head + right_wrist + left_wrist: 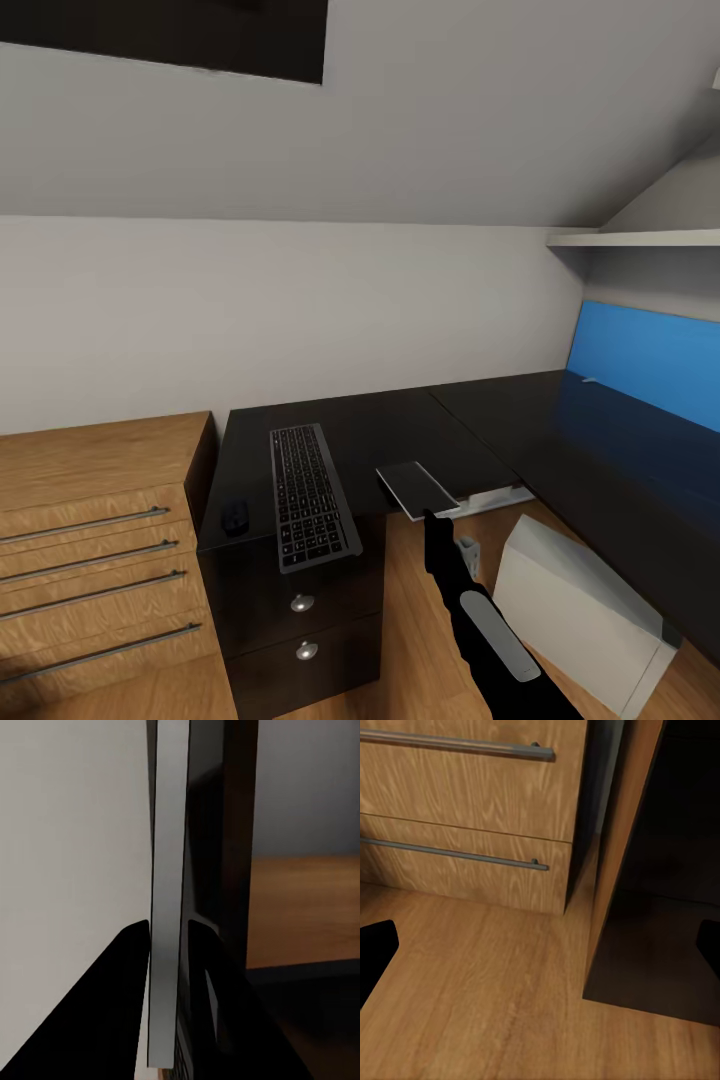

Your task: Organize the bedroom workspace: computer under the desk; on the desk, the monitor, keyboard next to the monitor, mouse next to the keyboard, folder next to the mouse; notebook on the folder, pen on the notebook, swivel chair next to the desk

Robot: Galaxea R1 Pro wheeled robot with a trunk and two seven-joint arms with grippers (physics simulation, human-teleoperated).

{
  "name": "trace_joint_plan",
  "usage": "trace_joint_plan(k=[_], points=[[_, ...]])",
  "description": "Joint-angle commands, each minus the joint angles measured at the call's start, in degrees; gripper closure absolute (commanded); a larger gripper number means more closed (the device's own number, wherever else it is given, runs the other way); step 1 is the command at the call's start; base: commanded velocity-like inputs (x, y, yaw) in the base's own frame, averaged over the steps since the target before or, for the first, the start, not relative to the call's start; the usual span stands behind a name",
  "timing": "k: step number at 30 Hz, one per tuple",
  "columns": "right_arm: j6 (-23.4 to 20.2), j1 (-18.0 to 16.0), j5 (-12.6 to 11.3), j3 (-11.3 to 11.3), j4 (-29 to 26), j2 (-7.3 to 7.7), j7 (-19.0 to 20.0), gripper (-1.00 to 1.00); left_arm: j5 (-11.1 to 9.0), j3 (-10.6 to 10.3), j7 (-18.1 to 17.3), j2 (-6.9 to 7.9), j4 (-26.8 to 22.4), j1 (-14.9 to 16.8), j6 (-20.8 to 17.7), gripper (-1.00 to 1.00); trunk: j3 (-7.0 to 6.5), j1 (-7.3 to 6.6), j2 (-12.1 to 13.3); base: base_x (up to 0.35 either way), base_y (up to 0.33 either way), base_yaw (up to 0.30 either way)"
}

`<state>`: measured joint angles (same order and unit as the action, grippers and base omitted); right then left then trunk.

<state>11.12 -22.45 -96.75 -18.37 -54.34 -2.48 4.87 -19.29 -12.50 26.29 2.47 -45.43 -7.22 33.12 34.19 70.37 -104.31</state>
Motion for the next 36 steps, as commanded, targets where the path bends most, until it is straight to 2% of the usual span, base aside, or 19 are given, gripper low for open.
trace_joint_plan(k=[1, 25, 26, 36], points=[[0.39, -0.05, -0.69, -0.21, 0.08, 0.02, 0.53, 1.0, -0.28, -0.39, 0.39, 0.09, -0.06, 0.01, 0.17, -1.0, 0.05, 0.0, -0.03, 0.0, 0.0, 0.0], [0.31, -0.05, -0.65, -0.2, 1.52, 0.01, 0.44, 1.0, -0.14, -0.51, 0.34, 0.08, -0.01, 0.01, 0.16, -1.0, 0.05, 0.0, -0.03, 0.042, 0.014, 0.0], [0.31, -0.05, -0.64, -0.2, 1.52, 0.01, 0.43, -1.0, -0.14, -0.51, 0.34, 0.08, -0.01, 0.01, 0.17, -1.0, 0.05, 0.0, -0.03, 0.002, 0.001, 0.0], [0.37, -0.05, -0.71, -0.17, 1.52, 0.01, 0.16, -1.0, -0.14, -0.51, 0.32, 0.08, 0.05, 0.01, 0.19, -1.0, 0.05, 0.0, -0.03, 0.0, 0.0, 0.0]])
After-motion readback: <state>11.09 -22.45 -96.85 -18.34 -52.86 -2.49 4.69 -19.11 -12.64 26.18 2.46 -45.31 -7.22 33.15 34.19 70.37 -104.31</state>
